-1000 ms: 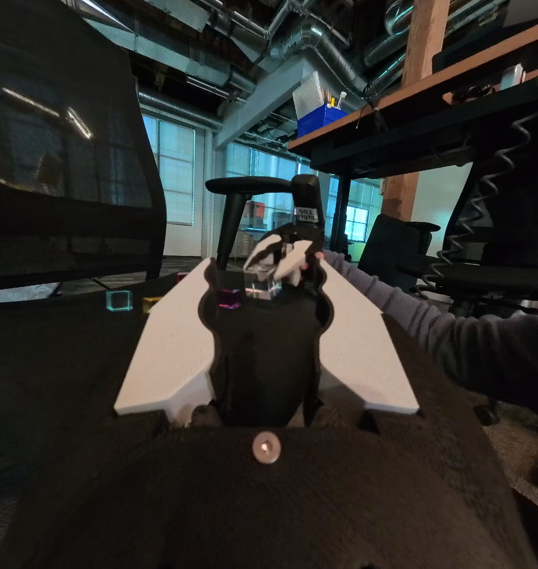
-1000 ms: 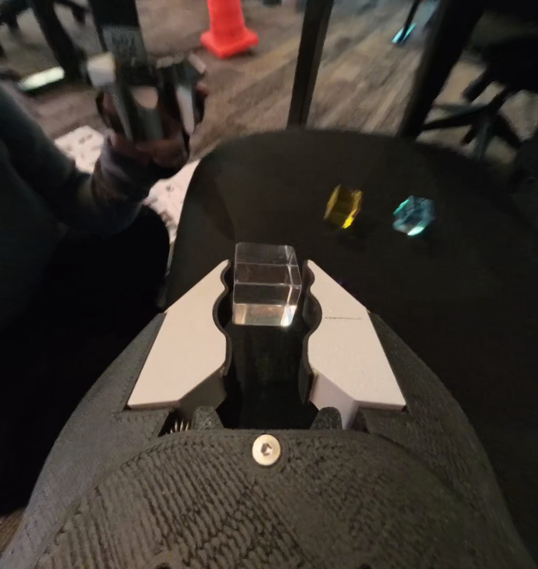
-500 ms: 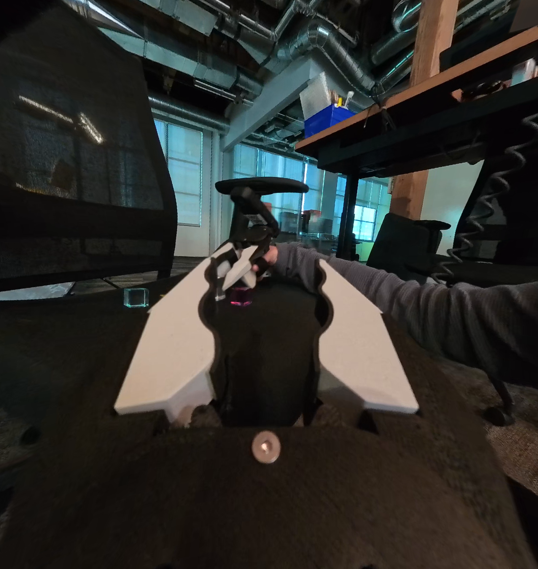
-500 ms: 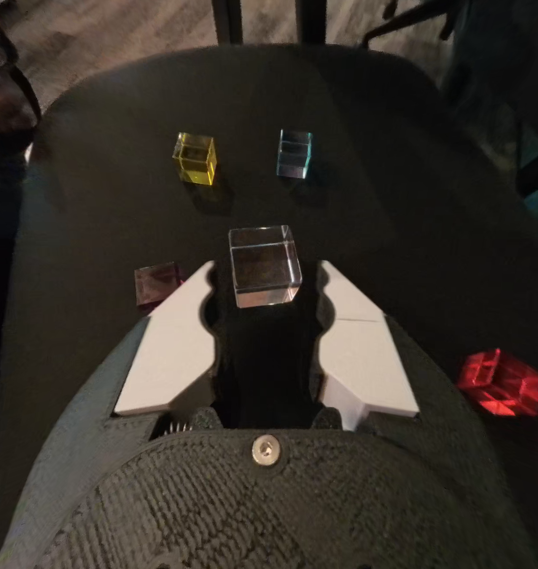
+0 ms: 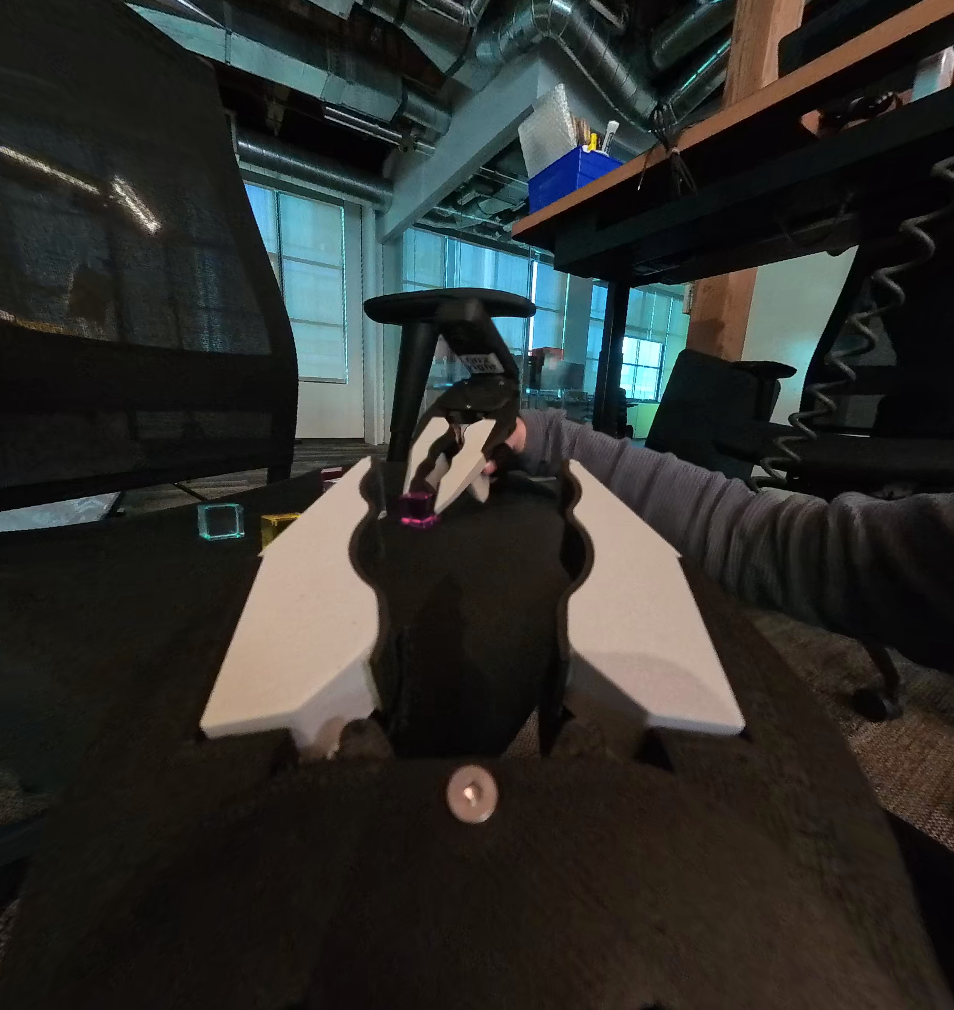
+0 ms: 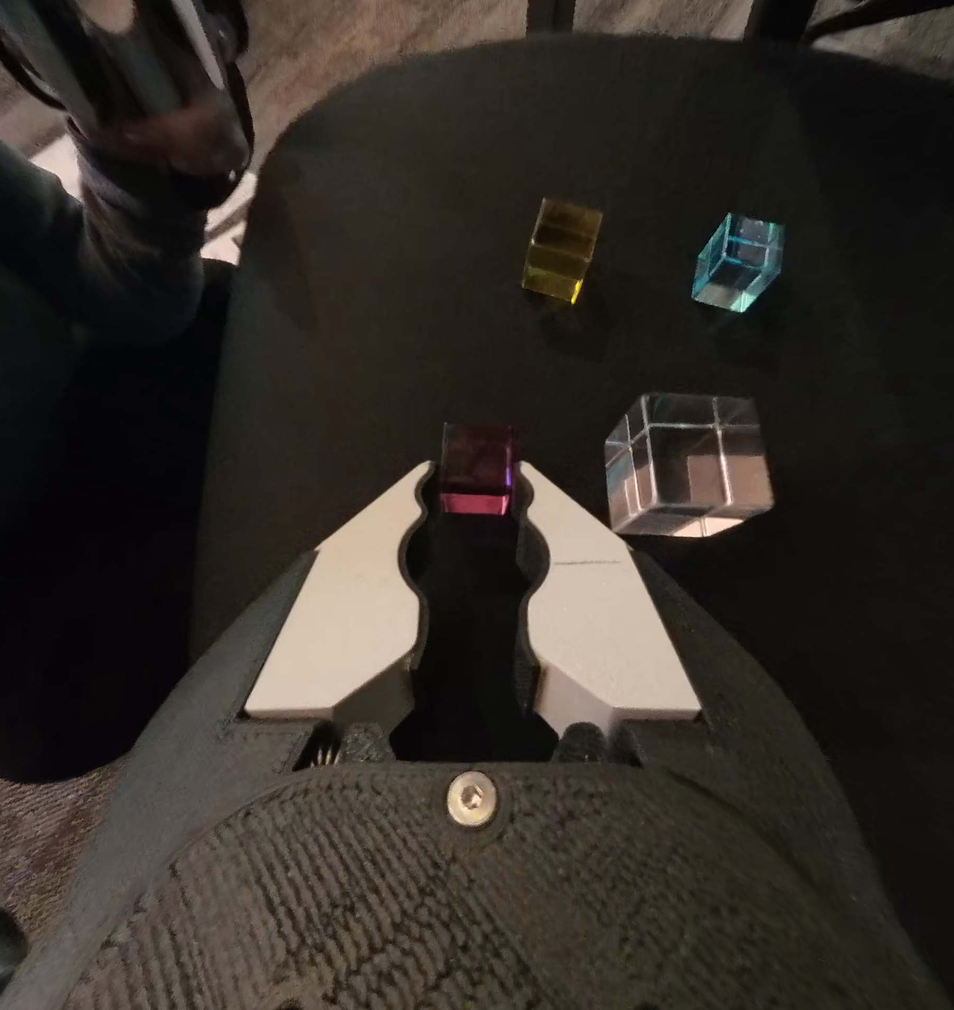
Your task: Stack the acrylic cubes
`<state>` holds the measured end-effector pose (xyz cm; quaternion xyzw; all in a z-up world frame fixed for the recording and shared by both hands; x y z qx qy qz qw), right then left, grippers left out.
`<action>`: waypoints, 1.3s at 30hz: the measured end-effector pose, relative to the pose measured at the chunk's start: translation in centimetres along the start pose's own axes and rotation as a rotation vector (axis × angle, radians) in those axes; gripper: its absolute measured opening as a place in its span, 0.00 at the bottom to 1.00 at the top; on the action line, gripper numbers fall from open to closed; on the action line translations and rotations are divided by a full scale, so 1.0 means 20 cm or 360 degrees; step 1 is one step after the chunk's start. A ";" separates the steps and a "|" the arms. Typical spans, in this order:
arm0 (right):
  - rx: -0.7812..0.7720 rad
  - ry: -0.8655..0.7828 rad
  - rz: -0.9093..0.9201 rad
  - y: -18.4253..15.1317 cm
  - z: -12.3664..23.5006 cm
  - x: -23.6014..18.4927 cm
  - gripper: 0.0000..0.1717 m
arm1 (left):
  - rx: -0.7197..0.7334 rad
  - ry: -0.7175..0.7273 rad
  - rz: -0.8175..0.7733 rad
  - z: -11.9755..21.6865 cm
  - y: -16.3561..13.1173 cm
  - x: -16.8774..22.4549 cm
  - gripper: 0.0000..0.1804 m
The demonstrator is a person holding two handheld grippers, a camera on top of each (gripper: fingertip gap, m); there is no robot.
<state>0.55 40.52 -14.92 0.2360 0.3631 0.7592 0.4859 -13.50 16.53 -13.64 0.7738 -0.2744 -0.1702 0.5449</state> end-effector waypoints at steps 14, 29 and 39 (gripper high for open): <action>0.0140 -0.0308 -0.0096 0.14 0.10 0.30 0.15 | 0.0054 -0.0002 0.0034 0.05 0.03 -0.03 0.35; -0.0103 -0.0240 -0.0135 0.11 0.08 0.33 0.15 | 0.0060 -0.0023 0.0061 0.06 0.03 -0.04 0.35; -0.0142 -0.0248 -0.0173 0.31 -0.05 0.20 0.43 | 0.0094 -0.0024 0.0055 0.08 0.06 -0.04 0.35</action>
Point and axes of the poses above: each gripper's, where its closed fingertips meet, z back along the fingers, y out of its top, x = y × z across the jaws, the point moved 6 cm from there along z, back along the fingers, and after that the axes turned 1 degree about -y, right-handed, at the moved point
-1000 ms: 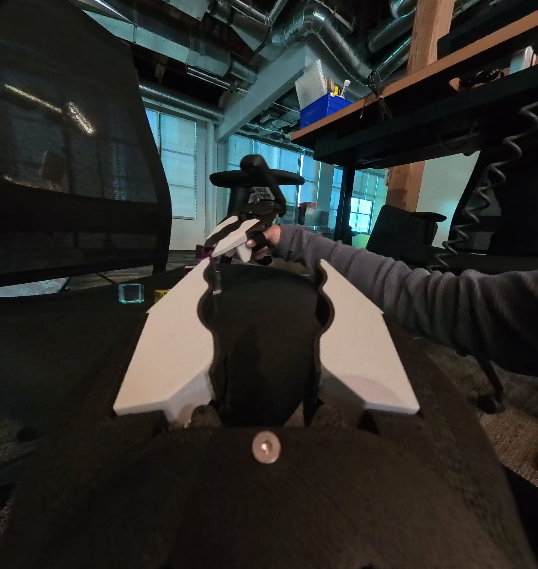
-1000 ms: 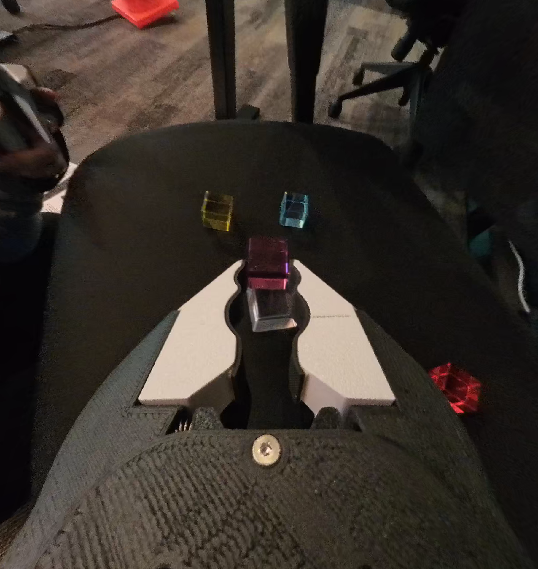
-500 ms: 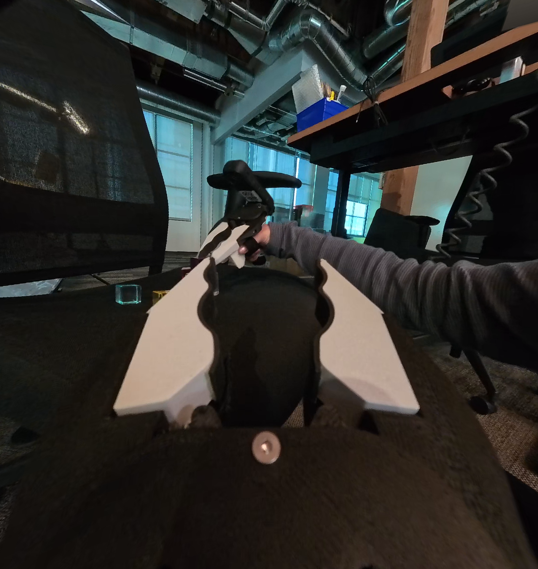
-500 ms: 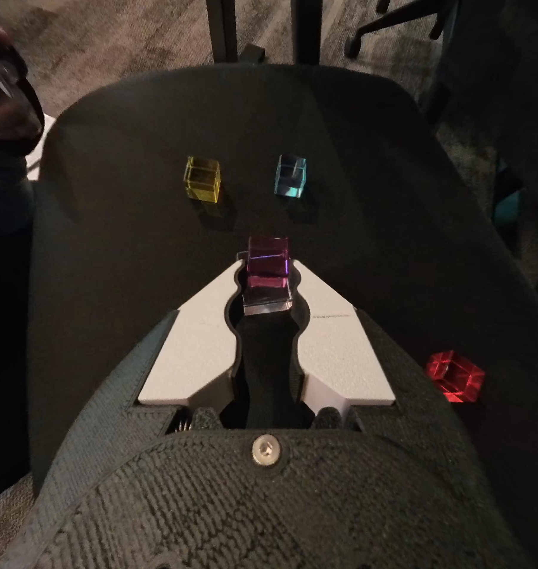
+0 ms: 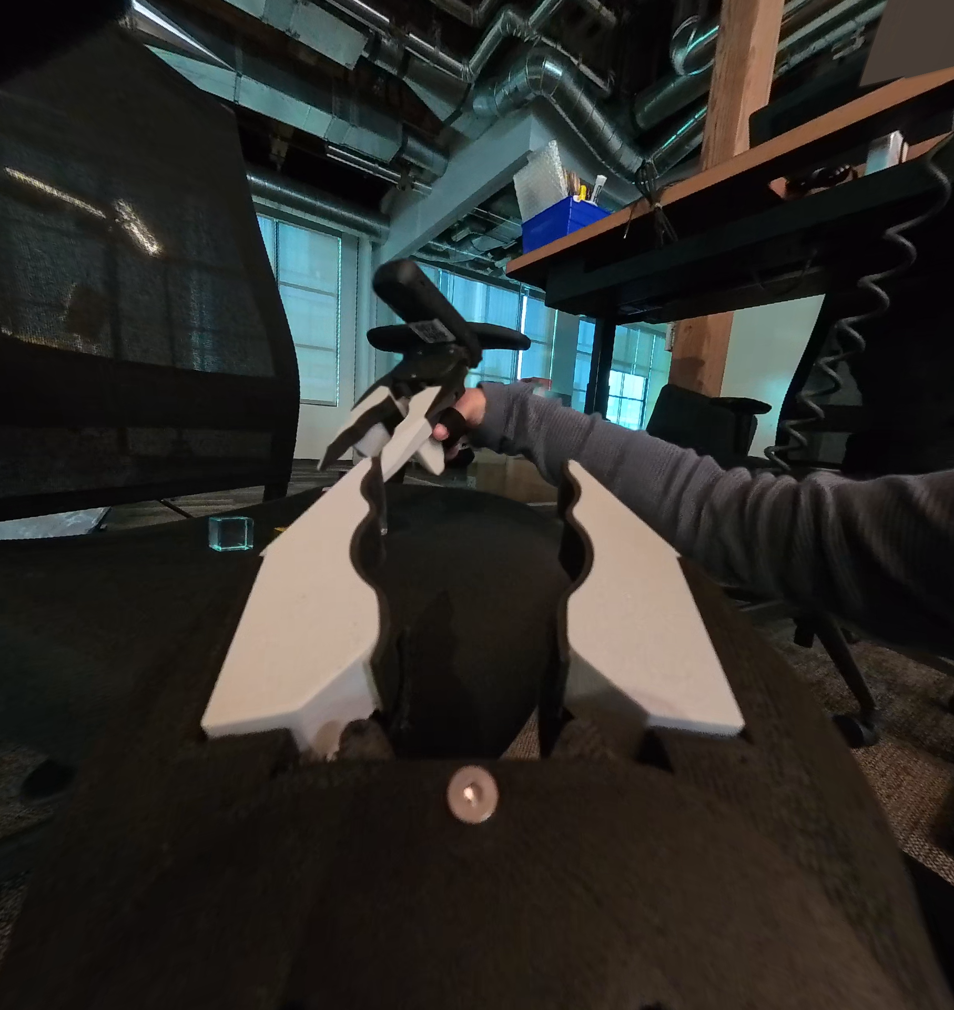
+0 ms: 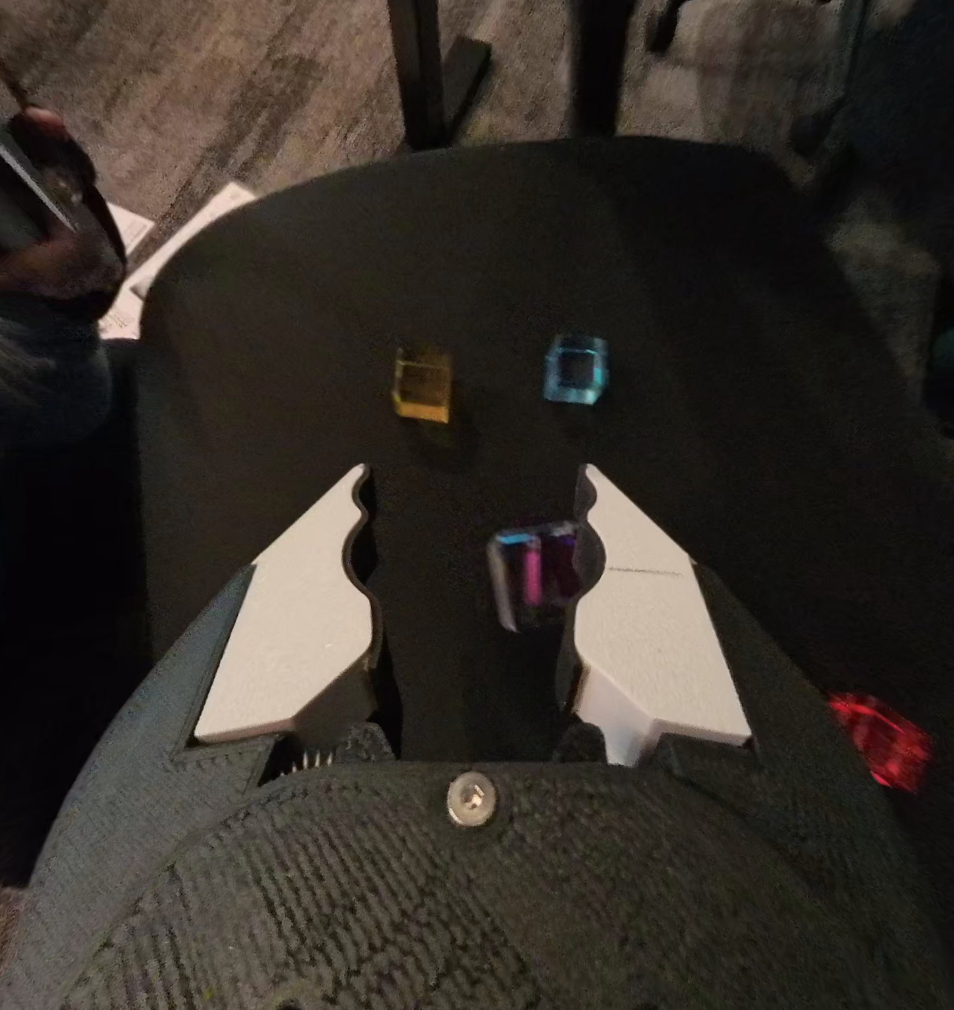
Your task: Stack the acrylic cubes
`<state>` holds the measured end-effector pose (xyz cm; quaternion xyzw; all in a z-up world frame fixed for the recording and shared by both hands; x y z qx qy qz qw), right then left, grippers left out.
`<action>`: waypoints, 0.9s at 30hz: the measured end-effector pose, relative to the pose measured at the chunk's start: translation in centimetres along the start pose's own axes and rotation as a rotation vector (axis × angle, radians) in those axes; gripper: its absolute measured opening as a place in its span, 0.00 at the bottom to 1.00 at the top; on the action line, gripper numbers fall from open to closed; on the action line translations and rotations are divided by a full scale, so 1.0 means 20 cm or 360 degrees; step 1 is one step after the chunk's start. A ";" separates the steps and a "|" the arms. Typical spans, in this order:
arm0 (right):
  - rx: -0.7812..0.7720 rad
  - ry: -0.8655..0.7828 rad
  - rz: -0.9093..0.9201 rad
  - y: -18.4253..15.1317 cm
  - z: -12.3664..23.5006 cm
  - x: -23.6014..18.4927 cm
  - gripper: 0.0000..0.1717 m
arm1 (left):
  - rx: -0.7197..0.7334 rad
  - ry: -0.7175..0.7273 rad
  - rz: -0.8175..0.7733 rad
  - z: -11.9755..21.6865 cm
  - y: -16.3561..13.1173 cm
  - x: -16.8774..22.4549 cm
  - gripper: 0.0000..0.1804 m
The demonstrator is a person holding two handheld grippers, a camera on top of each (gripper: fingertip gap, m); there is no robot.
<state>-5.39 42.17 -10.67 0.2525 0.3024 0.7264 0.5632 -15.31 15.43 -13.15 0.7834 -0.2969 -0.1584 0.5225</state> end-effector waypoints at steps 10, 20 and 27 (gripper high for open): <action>-0.0521 -0.0056 -0.0046 0.15 -0.36 -0.13 0.24 | -0.0027 0.0019 -0.0008 0.00 -0.01 0.00 0.35; -0.0758 -0.0053 0.0096 0.26 0.02 0.01 0.15 | -0.0003 0.0038 -0.0013 0.02 0.00 -0.02 0.35; -0.0828 -0.0055 -0.0037 0.16 0.13 0.13 0.15 | -0.0023 0.0034 -0.0014 0.00 -0.02 -0.02 0.35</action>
Point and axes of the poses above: each gripper's, where its closed fingertips meet, z back along the fingers, y out of its top, x = y × z across the jaws, the point moved 6 cm from there along z, back along the fingers, and after that the axes turned 1 degree about -y, right-handed, at the moved point
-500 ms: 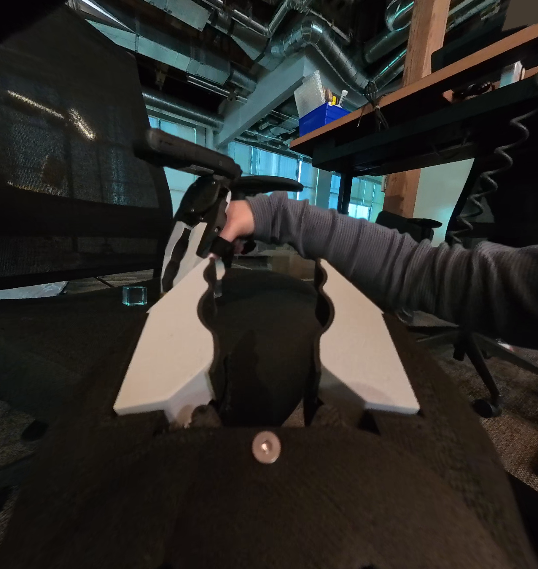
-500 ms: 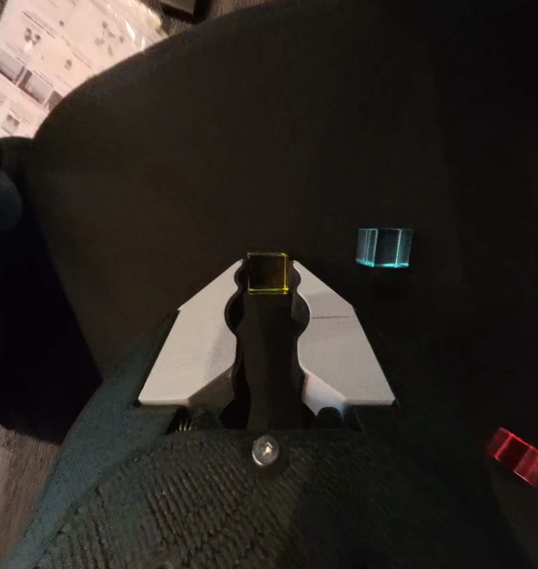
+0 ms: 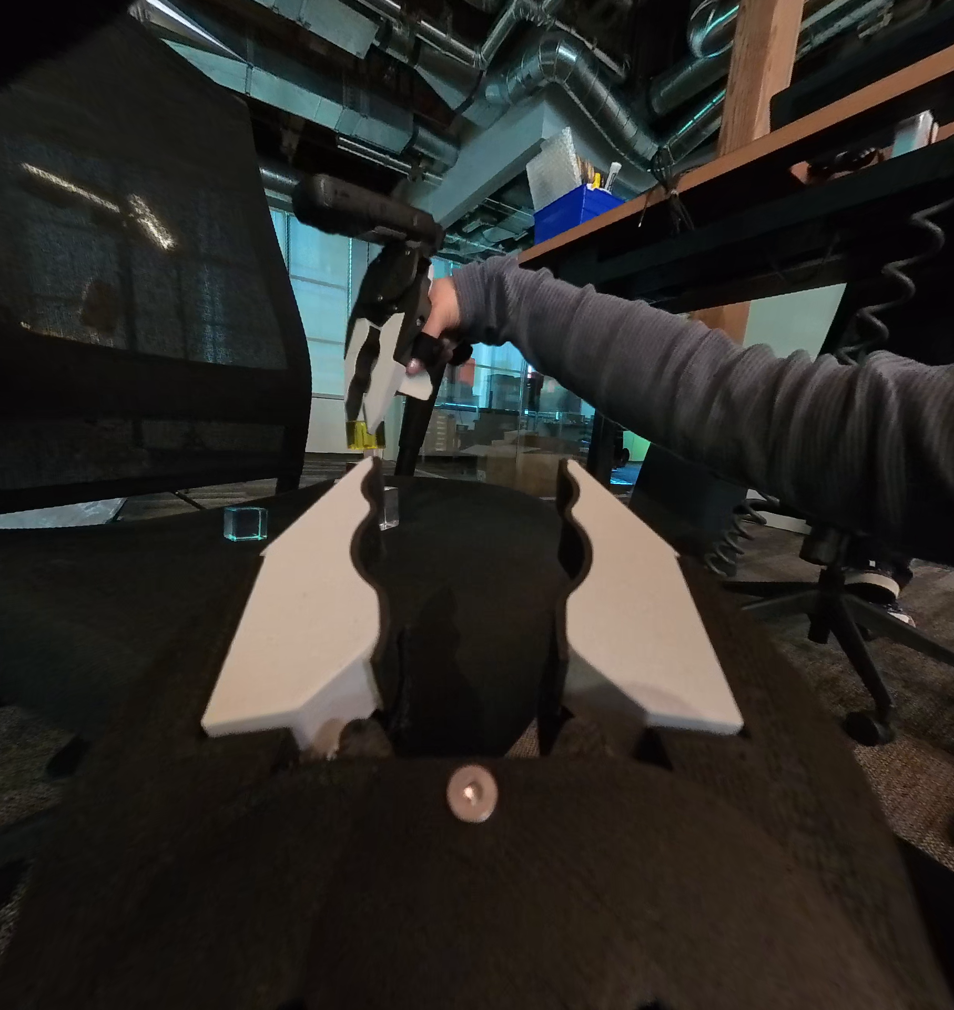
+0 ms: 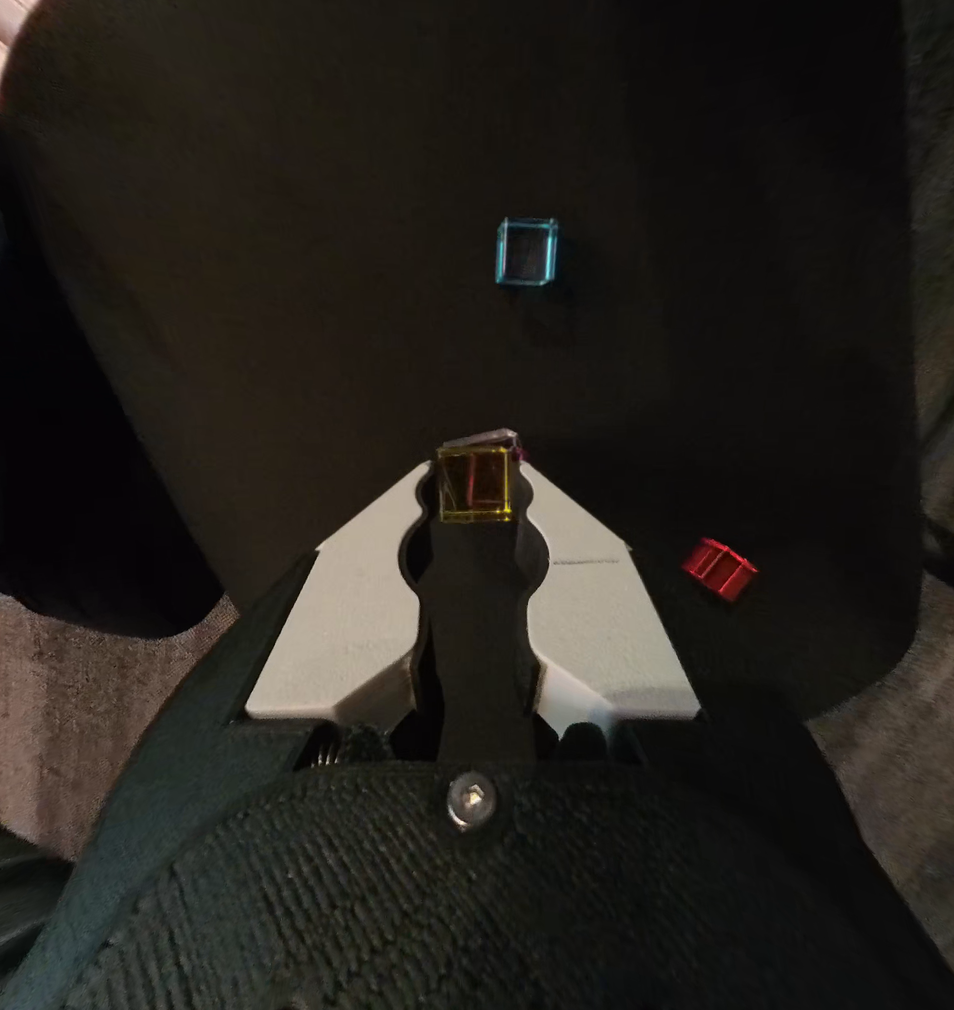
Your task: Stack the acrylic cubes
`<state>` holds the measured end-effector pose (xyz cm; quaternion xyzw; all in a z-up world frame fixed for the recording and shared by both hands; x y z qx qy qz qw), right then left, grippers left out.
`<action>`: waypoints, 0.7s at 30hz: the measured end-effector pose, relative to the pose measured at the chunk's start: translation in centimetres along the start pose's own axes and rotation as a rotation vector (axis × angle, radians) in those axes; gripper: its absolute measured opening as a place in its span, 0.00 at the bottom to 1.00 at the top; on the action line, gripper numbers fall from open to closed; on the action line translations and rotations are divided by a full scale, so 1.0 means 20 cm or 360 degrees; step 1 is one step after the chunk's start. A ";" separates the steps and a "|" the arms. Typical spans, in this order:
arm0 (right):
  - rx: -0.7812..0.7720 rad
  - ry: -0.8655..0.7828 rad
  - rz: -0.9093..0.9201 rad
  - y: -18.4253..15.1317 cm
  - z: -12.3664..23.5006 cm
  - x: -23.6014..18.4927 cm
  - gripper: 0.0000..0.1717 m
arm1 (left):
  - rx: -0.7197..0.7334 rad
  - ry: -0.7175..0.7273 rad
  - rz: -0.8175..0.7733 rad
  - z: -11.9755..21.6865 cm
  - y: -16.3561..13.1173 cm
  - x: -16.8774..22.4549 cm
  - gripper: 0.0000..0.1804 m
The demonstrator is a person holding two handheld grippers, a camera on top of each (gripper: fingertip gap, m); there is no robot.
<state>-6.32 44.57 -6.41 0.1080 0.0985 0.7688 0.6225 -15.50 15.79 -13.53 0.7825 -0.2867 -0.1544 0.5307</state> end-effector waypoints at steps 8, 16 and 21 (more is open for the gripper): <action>-0.0006 -0.0057 -0.0011 -0.02 -0.03 0.04 0.15 | -0.0022 -0.0010 0.0006 -0.02 -0.02 0.00 0.35; 0.0093 -0.0060 -0.0024 0.03 0.01 0.01 0.27 | -0.0004 -0.0013 0.0015 -0.01 -0.01 0.00 0.35; 0.0080 -0.0106 0.0051 0.20 -0.07 -0.03 0.29 | 0.0013 -0.0013 0.0025 0.00 0.00 0.00 0.35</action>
Point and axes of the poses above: each gripper's, where its closed fingertips meet, z back along the fingers, y out of its top, x = y × z across the jaws, the point moved 6 cm from there along z, back along the fingers, and after that the axes turned 1 degree about -y, right-handed, at the moved point
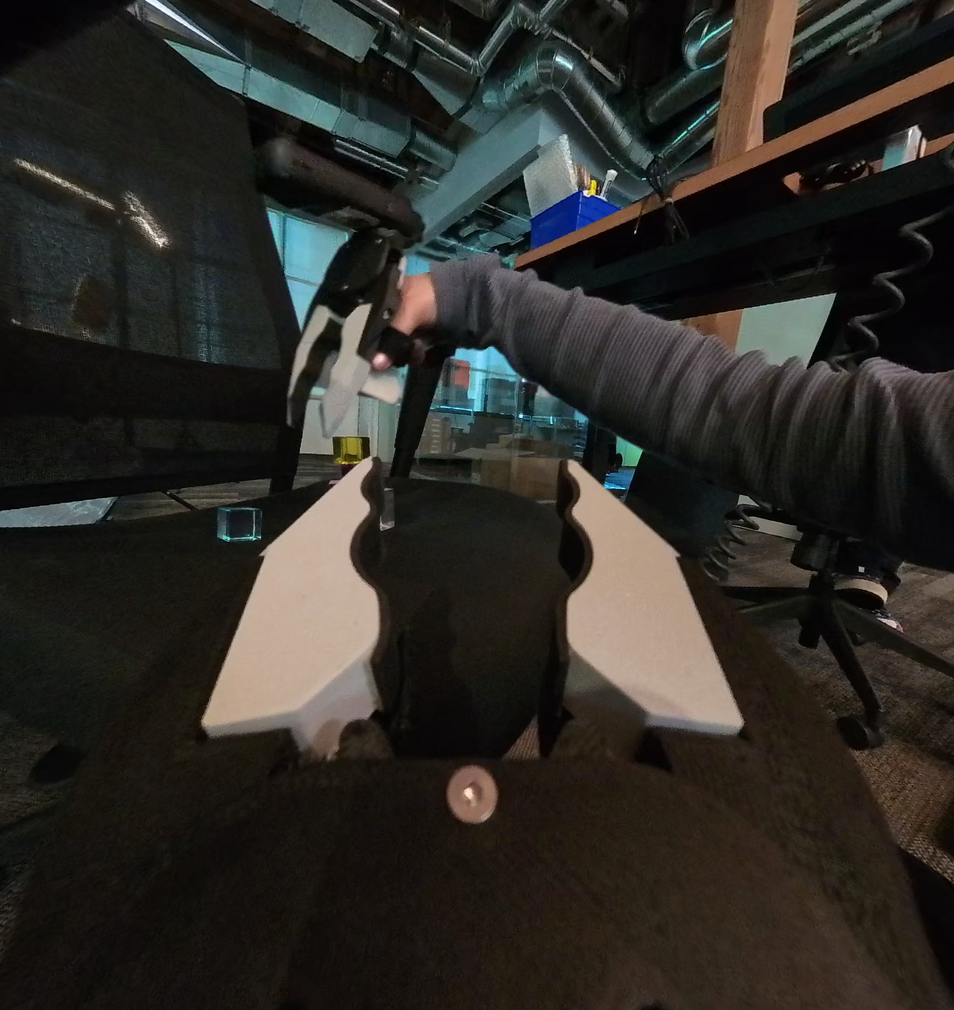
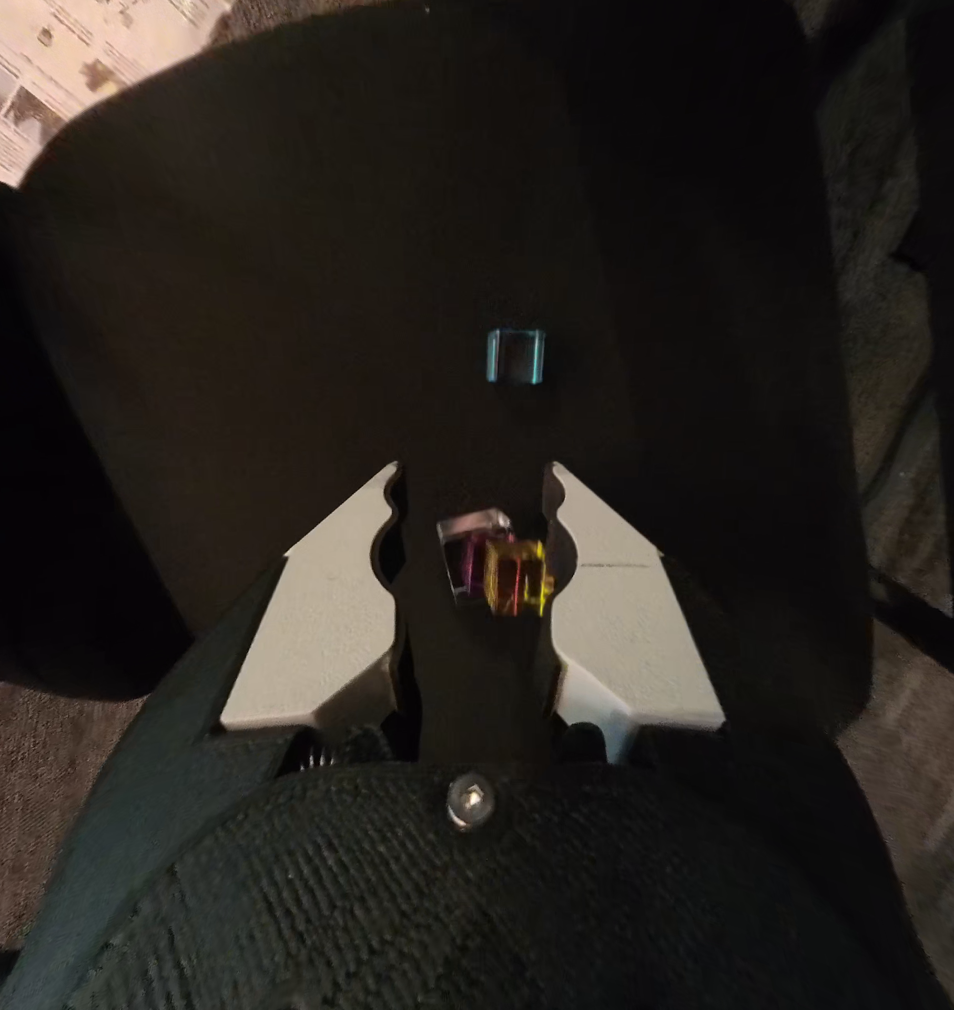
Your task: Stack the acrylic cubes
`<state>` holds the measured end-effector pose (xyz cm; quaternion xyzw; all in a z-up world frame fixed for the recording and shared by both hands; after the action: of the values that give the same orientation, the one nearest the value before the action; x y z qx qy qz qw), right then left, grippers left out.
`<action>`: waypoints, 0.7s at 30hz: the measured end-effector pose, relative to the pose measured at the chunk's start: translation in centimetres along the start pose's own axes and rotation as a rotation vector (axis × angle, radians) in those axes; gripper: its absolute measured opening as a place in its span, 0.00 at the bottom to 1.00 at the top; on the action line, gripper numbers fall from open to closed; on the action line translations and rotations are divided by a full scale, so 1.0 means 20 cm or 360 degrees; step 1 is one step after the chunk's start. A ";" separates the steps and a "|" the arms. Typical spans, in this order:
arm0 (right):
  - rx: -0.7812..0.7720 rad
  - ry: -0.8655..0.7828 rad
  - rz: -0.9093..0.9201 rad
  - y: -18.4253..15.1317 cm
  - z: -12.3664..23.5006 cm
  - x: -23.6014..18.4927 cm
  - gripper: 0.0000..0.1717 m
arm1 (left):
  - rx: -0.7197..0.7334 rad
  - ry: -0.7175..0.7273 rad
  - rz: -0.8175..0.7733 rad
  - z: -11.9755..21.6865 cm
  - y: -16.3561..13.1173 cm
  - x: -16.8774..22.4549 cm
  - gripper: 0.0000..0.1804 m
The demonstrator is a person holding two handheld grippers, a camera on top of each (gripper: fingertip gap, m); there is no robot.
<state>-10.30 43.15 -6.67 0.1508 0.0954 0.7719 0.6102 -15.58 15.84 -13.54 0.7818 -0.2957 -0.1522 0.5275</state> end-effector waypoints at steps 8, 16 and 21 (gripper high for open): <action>-0.0406 -0.0017 0.0043 0.15 -0.37 0.05 0.31 | 0.0019 0.0000 0.0002 0.03 0.01 0.00 0.35; -0.0544 0.0050 -0.0013 0.15 -0.42 0.09 0.15 | 0.0036 0.0011 0.0029 0.05 0.01 -0.03 0.35; -0.0389 0.0064 0.0042 0.17 -0.08 0.03 0.15 | 0.0039 -0.0004 0.0053 0.04 0.01 -0.04 0.35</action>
<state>-14.18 43.00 -6.92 0.0610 0.0107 0.7886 0.6118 -16.58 15.70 -13.75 0.7830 -0.3111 -0.1409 0.5200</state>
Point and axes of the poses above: each gripper's, where its closed fingertips meet, z back along the fingers, y out of its top, x = y × z across the jaws, the point moved 6 cm from there along z, back along the fingers, and after that the axes turned 1 degree about -y, right-handed, at the moved point
